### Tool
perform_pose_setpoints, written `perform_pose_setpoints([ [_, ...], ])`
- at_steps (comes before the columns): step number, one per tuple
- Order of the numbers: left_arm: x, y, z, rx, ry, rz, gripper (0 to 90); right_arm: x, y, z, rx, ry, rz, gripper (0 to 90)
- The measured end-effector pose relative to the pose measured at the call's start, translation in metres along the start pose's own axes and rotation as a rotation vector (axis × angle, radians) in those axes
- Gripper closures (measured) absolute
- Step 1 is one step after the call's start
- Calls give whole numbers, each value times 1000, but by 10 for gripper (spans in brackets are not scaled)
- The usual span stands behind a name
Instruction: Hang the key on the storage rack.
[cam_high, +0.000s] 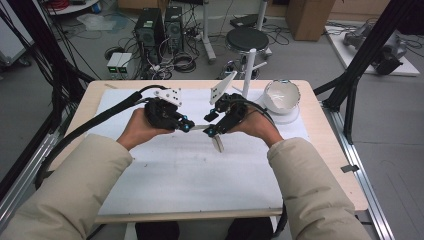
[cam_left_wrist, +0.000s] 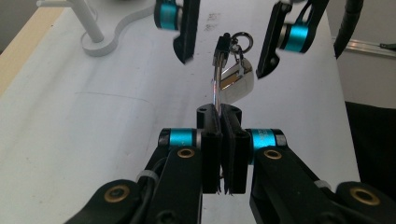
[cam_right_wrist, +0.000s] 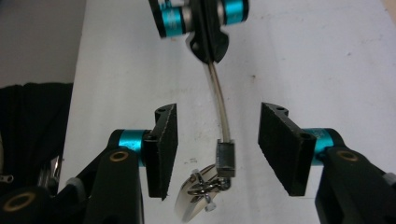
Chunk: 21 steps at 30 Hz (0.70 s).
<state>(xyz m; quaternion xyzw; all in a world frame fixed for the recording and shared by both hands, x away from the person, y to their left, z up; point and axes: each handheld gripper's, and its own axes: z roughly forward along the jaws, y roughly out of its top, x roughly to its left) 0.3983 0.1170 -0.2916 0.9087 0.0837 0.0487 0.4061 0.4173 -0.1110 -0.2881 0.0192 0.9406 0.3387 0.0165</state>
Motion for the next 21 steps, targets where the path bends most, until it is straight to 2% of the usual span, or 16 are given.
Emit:
perform_pose_setpoints([
  [1,0,0,-1,-3,4,-2,870,1,0,2,8,12,4,497],
  [2,0,0,-1,-7,4,-2,869,2,0,6,24,22,-6,549],
  [4,0,0,-3,-6,3,0,869,2,0,7,31,25,-15,580],
  [7,0,-2,-3,-9,-4,-3,869,2,0,8,45,17,-38,725],
  [8,1,-2,-3,-9,-11,-3,869,2,0,8,45,17,-38,725],
  [9,1,-3,-3,-13,-17,0,869,2,1,8,53,13,-45,799],
  [13,0,-4,-3,-26,-20,0,867,3,2,7,64,-16,-34,819],
  [17,1,-5,-5,-41,-27,-7,865,4,2,6,53,-17,-49,821],
  [21,1,-6,-6,-42,-29,-1,862,4,3,7,53,-11,-42,823],
])
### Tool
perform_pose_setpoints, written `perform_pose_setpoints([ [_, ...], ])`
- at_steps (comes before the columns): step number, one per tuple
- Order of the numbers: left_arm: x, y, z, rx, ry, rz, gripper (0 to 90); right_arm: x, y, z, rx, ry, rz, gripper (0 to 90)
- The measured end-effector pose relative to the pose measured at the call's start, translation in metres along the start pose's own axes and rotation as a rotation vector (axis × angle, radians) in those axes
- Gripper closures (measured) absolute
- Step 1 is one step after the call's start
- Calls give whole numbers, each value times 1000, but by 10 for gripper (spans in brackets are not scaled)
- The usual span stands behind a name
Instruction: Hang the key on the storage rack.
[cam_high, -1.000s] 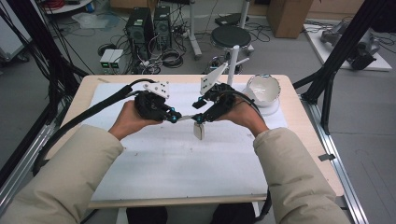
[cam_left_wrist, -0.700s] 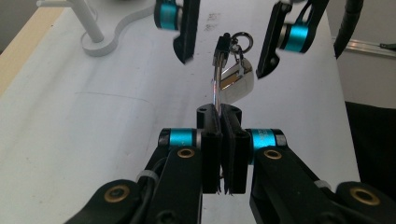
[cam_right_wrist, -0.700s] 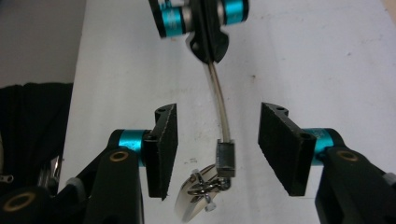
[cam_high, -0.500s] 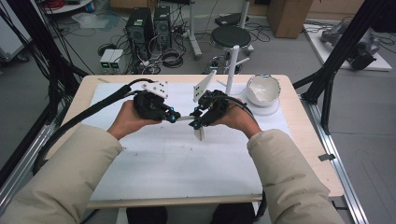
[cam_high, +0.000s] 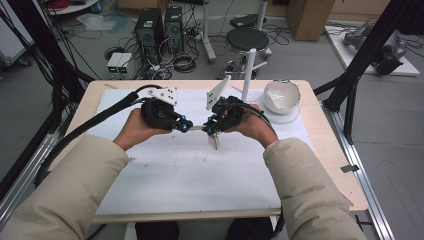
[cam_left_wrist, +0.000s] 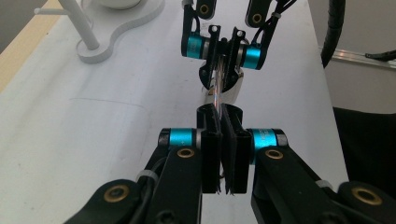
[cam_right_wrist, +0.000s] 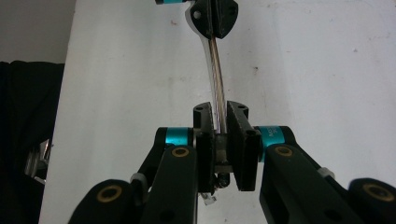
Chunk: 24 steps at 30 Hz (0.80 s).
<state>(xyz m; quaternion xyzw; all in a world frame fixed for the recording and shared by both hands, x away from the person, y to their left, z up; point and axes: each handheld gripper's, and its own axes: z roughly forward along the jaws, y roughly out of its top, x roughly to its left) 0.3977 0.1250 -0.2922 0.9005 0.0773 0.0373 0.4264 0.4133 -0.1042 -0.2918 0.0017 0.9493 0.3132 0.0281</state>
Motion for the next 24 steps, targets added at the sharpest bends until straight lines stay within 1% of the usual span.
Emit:
perform_pose_setpoints([
  [2,-1,0,0,-3,-1,8,848,0,1,0,1,-4,-7,825],
  [3,-1,-1,0,-6,-2,9,816,0,0,-1,5,-1,7,825],
  [4,0,-1,-1,-15,-8,8,816,0,0,-1,5,-1,7,825],
  [5,1,-2,-1,-29,-17,11,775,0,0,-1,-3,4,19,825],
  [6,1,-3,-1,-49,-23,14,715,-1,-1,-2,-8,9,33,824],
  [7,1,-4,-1,-57,-17,30,626,-1,-1,-3,-13,5,41,825],
  [8,-1,-4,-1,-64,-1,40,525,-3,-3,-5,-25,7,65,824],
  [9,-2,-5,-1,-79,7,54,483,-3,-4,-6,-35,6,65,824],
  [10,-3,-6,-2,-89,12,55,483,-3,-4,-6,-35,6,65,824],
  [11,-4,-6,-3,-99,15,45,446,-3,-4,-7,-33,3,75,825],
  [12,-4,-6,-4,-107,27,42,404,-4,-5,-8,-40,8,73,824],
  [13,-6,-7,-5,-123,56,45,341,-4,-5,-9,-38,-1,83,824],
  [14,-7,-7,-8,-127,76,52,227,-5,-7,-11,-51,-6,93,824],
  [15,-8,-8,-10,-142,89,42,227,-5,-7,-11,-51,-6,93,824],
  [16,-8,-9,-13,-150,109,40,156,-5,-7,-13,-52,-14,100,824],
  [17,-9,-10,-15,-168,119,20,69,-5,-8,-14,-57,-19,98,824],
  [18,-9,-12,-19,-183,122,0,17,-6,-10,-18,-75,-26,116,824],
  [20,-11,-17,-27,-228,146,-19,17,-7,-11,-20,-82,-33,115,824],
  [21,-11,-20,-31,-246,155,-30,17,-8,-12,-23,-96,-34,126,824],
  [22,-12,-23,-34,-258,173,-41,16,-8,-14,-25,-105,-37,138,824],
  [23,-14,-26,-38,-271,188,-45,17,-8,-15,-28,-116,-43,138,824],
  [24,-15,-30,-42,-280,195,-49,17,-9,-16,-30,-127,-48,142,824],
])
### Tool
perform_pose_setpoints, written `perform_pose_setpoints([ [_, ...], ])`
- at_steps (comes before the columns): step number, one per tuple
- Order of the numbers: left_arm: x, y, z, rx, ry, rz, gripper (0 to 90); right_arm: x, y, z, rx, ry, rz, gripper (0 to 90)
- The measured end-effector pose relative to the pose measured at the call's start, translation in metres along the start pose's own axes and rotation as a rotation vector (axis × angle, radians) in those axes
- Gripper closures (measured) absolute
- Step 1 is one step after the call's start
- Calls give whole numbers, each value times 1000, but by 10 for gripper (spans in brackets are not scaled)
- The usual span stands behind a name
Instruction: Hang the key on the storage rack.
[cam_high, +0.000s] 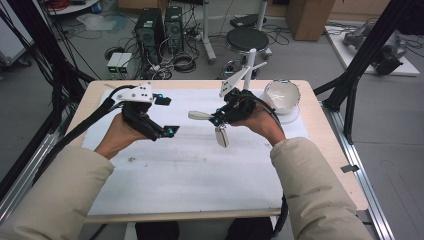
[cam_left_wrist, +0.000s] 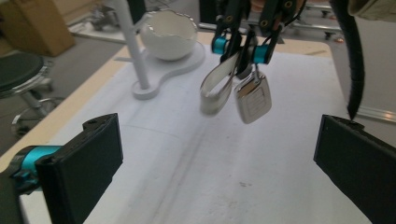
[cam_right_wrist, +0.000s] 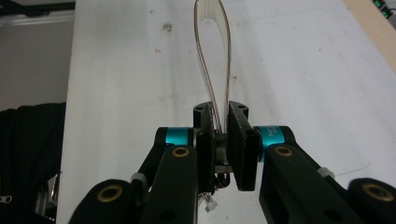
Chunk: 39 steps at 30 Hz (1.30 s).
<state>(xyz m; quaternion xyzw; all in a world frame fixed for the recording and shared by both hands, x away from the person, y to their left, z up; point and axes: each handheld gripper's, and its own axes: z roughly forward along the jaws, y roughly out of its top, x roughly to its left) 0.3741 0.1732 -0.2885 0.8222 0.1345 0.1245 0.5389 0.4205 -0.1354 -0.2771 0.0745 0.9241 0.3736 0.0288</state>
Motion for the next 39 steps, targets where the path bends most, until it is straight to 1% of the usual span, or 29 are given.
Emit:
perform_pose_setpoints([
  [1,-1,-2,-5,-14,6,-7,17,0,-1,-3,-7,0,8,824],
  [4,-5,-6,-19,-35,50,0,17,-3,-6,-9,-45,7,47,824],
  [5,-7,-6,-23,-43,64,3,17,-4,-8,-11,-58,4,49,824],
  [6,-8,-8,-27,-56,68,-2,17,-5,-11,-13,-66,2,60,824],
  [7,-10,-9,-30,-74,68,-17,17,-5,-13,-14,-74,-7,66,824],
  [8,-12,-11,-32,-91,70,-26,17,-6,-18,-18,-90,-23,85,824],
  [9,-13,-12,-35,-91,75,-24,17,-6,-18,-18,-90,-23,85,824],
  [10,-16,-14,-36,-89,82,-21,17,-7,-20,-19,-97,-41,86,824],
  [13,-24,-20,-38,-105,97,-14,17,-9,-27,-26,-127,-71,108,824],
  [14,-27,-22,-39,-116,103,-15,17,-9,-29,-27,-135,-83,118,824],
  [15,-29,-25,-39,-118,110,-11,17,-9,-31,-30,-138,-89,123,823],
  [16,-31,-29,-41,-116,113,-11,17,-9,-33,-32,-147,-106,132,824],
  [18,-32,-35,-42,-106,120,-21,17,-10,-37,-36,-155,-138,142,824],
  [19,-33,-38,-44,-107,120,-32,17,-10,-39,-39,-168,-149,154,824],
  [20,-34,-41,-47,-108,127,-30,16,-12,-42,-41,-182,-162,159,824],
  [23,-37,-46,-55,-121,148,-39,17,-14,-49,-48,-217,-178,206,823],
  [24,-39,-47,-57,-129,158,-34,17,-15,-51,-50,-225,-187,210,823],
  [26,-42,-49,-63,-137,176,-28,17,-15,-53,-54,-236,-218,221,824],
  [27,-44,-50,-66,-143,190,-27,17,-16,-55,-56,-247,-233,218,823],
  [28,-46,-52,-68,-153,201,-27,17,-15,-56,-58,-251,-246,234,823],
  [29,-47,-54,-70,-158,214,-28,16,-16,-57,-60,-256,-269,237,823],
  [30,-48,-57,-71,-167,224,-33,17,-16,-59,-61,-260,-288,244,823],
  [31,-49,-61,-72,-182,233,-42,17,-16,-60,-63,-267,-310,240,823],
  [32,-49,-66,-73,-205,242,-55,17,-17,-62,-64,-273,-329,245,823],
  [34,-49,-77,-75,-257,244,-91,16,-17,-64,-66,-277,-353,264,823],
  [35,-49,-84,-75,-273,256,-111,17,-16,-66,-67,-281,-366,272,823],
  [37,-49,-97,-75,-290,274,-125,17,-17,-70,-69,-290,-387,281,823],
  [38,-50,-103,-73,-291,280,-129,17,-17,-72,-69,-287,-398,296,823],
  [39,-51,-108,-72,-283,292,-126,17,-18,-75,-70,-289,-415,298,823],
])
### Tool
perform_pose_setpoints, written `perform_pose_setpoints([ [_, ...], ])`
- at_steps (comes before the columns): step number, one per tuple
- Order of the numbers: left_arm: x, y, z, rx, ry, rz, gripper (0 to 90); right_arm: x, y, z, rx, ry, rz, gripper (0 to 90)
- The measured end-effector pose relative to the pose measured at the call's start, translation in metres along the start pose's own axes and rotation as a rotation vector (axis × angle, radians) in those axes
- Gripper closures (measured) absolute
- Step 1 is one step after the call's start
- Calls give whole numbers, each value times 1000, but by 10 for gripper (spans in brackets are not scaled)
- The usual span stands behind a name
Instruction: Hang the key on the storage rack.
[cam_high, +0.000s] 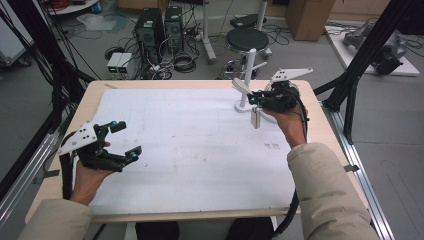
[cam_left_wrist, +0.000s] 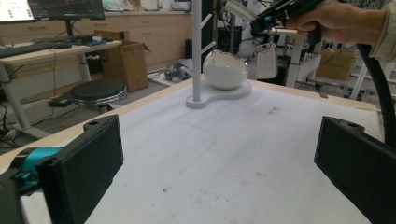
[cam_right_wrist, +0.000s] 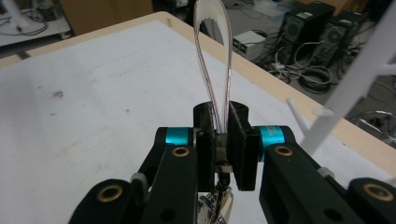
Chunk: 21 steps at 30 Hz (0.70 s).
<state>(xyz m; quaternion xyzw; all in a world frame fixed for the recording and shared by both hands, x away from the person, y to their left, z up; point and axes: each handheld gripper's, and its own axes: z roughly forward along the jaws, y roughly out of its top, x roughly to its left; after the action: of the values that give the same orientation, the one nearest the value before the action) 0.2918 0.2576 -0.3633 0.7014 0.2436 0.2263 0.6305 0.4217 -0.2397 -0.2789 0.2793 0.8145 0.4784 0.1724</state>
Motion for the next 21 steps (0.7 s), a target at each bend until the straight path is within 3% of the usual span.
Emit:
perform_pose_setpoints([
  [4,-1,-16,-1,18,29,0,17,-7,-7,-3,-12,-52,20,823],
  [6,1,-22,-1,25,31,-20,17,-8,-10,-4,-17,-81,35,823],
  [11,2,-33,-2,46,39,-27,17,-14,-17,-4,-32,-152,60,823],
  [21,8,-60,-9,58,85,-48,17,-20,-28,5,-43,-227,77,823],
])
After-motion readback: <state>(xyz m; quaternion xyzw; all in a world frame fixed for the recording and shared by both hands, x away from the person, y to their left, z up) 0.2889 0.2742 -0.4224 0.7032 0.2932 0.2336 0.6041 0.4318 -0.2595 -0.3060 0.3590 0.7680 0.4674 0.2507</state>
